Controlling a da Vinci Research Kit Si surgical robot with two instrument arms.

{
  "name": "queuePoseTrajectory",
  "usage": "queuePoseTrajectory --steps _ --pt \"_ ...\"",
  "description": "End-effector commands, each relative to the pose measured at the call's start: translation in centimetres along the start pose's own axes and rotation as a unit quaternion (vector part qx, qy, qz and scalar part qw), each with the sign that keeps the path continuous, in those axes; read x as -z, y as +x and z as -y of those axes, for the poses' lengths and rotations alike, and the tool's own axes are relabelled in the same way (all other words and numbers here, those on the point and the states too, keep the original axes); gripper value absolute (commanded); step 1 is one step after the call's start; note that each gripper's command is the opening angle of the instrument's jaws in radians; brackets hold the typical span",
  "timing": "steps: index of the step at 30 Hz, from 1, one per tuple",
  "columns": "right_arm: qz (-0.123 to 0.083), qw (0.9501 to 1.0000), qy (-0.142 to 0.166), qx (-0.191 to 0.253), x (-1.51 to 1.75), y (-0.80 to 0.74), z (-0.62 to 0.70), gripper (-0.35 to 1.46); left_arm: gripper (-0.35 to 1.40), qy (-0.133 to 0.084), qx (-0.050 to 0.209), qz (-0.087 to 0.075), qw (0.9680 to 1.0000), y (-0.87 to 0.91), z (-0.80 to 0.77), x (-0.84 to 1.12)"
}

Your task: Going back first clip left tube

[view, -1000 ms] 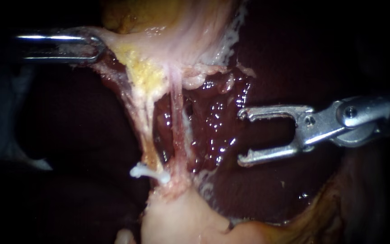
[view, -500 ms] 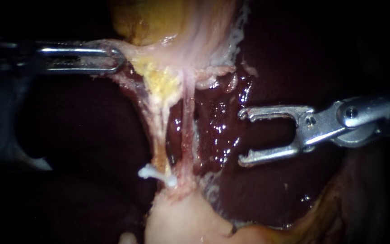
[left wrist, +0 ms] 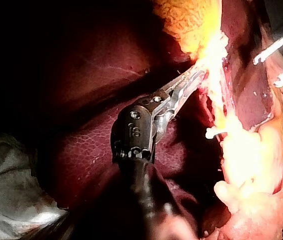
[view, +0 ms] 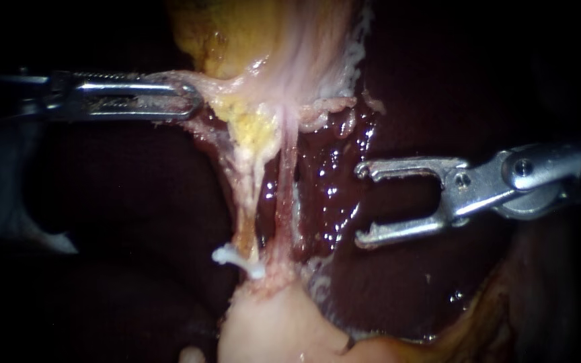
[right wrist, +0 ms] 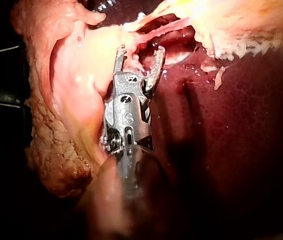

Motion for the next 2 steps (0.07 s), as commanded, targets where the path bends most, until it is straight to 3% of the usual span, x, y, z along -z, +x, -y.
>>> queuePoseTrajectory --steps 1,2 --pt "0.0 1.0 0.0 0.0 0.0 0.0 0.0 0.5 -0.35 0.0 0.0 0.0 1.0 0.0 0.0 0.0" --pt "0.0 1.0 0.0 0.0 0.0 0.0 0.0 0.5 -0.35 0.0 0.0 0.0 1.0 0.0 0.0 0.0"
